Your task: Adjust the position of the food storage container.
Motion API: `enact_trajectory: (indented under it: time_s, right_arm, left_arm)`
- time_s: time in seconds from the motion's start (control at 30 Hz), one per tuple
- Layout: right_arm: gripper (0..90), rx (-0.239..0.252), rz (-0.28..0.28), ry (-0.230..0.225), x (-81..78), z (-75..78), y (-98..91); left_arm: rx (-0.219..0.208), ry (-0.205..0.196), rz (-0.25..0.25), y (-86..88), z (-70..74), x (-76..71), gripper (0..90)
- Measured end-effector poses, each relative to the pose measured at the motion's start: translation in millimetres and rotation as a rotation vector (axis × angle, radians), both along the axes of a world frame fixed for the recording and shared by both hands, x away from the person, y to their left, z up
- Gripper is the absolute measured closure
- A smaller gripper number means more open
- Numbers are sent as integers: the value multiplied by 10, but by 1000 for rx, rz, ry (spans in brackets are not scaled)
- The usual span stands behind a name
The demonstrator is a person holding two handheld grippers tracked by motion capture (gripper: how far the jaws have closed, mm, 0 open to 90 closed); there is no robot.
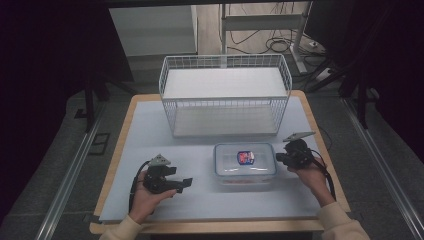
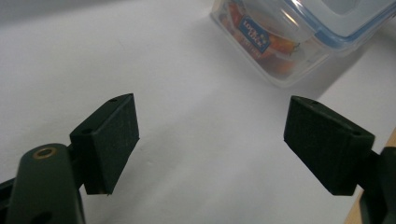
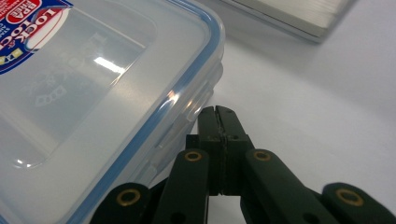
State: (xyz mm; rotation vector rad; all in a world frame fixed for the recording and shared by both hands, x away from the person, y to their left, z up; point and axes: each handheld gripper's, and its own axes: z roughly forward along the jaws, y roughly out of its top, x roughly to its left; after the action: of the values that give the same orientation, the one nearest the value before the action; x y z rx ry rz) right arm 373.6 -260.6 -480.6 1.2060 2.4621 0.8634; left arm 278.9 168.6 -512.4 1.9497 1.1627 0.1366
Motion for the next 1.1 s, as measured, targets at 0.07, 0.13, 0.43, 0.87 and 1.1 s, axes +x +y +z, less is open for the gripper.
enact_trajectory:
  time_s: [0.07, 0.13, 0.43, 0.87, 1.1]
  right_arm:
    - [900, 7, 13, -3, 0, -9, 41]
    - [900, 17, 20, -3, -2, -21, 89]
    - [900, 28, 69, -6, -37, -64, 308]
    - [900, 87, 58, -39, -155, -44, 135]
    - [900, 140, 21, -55, -291, -30, -134]
  left_arm:
    - [-1, 1, 1, 2, 1, 0, 176]
    - [-3, 2, 3, 4, 2, -2, 176]
    - [-7, -1, 12, 34, 9, 5, 176]
    - [-14, -4, 24, 79, 21, 14, 176]
    - [-14, -4, 34, 87, 24, 19, 176]
